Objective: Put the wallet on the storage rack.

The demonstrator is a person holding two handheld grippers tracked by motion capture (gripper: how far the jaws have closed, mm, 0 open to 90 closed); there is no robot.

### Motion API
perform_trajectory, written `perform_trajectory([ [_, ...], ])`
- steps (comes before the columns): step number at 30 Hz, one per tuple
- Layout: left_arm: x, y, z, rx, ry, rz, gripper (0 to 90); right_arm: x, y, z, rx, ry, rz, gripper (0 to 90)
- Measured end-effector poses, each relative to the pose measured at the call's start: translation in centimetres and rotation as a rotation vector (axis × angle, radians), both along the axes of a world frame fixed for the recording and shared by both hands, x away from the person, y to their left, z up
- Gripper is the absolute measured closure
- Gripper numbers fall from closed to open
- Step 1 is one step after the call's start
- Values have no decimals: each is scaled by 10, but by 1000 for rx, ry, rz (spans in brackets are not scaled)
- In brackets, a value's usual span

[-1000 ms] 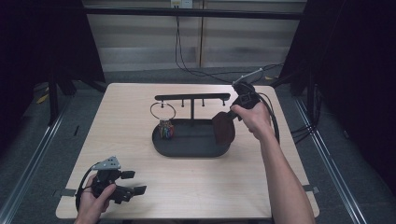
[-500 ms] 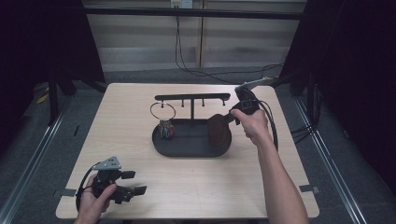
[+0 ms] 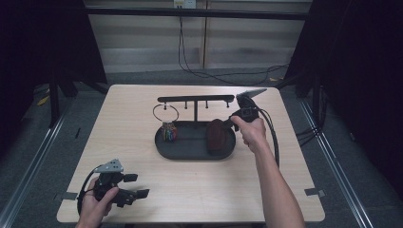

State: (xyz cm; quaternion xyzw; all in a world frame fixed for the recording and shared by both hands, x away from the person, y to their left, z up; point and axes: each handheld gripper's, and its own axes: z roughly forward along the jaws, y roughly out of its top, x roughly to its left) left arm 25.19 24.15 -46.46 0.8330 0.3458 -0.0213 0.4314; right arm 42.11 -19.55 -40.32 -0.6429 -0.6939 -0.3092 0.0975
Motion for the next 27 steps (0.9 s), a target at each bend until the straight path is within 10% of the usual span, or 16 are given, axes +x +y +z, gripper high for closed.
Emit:
perform_trajectory([
  [14,1,1,-1,-3,3,2,170,4,-4,-30,-67,16,-62,866],
  [27,0,2,1,-5,-5,0,170,-9,-7,-13,-109,-130,-54,685],
])
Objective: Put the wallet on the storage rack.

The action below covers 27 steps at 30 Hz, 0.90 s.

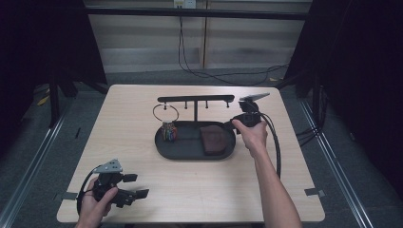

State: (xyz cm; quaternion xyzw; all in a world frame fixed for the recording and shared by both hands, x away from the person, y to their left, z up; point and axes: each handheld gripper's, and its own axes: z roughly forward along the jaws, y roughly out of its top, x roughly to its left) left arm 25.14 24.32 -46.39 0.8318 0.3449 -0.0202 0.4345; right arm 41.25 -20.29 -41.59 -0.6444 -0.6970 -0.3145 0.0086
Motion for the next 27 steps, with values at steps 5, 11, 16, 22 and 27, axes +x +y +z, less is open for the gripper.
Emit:
perform_trajectory([
  [5,1,-1,0,0,3,4,170,-10,-1,12,-27,-46,20,611],
  [11,1,1,0,-4,3,15,170,-24,-4,19,-55,-101,52,457],
  [16,2,3,0,-2,6,27,167,-35,-8,20,-70,-122,47,375],
  [22,2,3,0,-10,12,25,166,-48,-11,19,-62,-136,60,304],
  [27,2,5,0,-14,7,38,166,-58,-13,12,-27,-154,70,281],
])
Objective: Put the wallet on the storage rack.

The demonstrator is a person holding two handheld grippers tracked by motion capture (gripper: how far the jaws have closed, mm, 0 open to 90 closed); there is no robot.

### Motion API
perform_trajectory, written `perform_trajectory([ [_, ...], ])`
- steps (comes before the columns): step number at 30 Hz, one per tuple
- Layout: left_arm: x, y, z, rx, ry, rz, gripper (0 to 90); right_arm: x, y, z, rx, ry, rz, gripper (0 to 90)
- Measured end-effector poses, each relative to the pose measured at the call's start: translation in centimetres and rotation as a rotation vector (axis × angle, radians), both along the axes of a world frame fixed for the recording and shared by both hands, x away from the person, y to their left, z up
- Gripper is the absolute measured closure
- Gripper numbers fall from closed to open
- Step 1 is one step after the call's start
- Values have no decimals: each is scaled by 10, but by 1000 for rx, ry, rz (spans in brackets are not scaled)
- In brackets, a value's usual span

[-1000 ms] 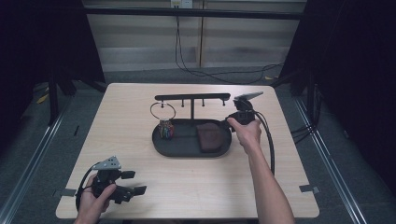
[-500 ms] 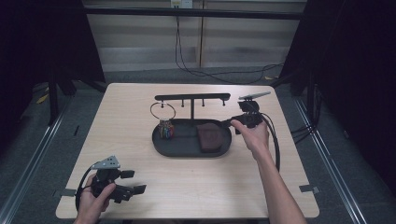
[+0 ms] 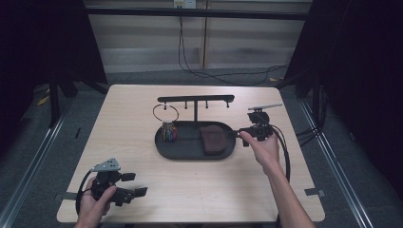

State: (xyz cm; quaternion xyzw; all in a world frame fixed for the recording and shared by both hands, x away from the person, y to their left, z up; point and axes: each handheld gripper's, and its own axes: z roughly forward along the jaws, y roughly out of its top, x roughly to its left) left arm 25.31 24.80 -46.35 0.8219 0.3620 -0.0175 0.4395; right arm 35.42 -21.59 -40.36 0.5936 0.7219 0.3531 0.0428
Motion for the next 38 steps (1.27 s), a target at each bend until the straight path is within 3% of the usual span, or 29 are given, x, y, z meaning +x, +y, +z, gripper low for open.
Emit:
perform_trajectory([
  [11,1,1,1,0,-4,12,166,-26,-6,-11,60,-43,16,252],
  [18,1,1,0,-7,-11,37,166,-57,-10,-26,88,-96,22,228],
  [26,1,2,1,-10,-12,50,166,-84,-15,-45,56,-139,-2,226],
  [30,2,3,0,-5,-11,55,166,-97,-8,-50,9,-163,23,224],
  [38,0,3,2,-16,-6,23,168,-106,-18,-61,17,-172,-14,216],
])
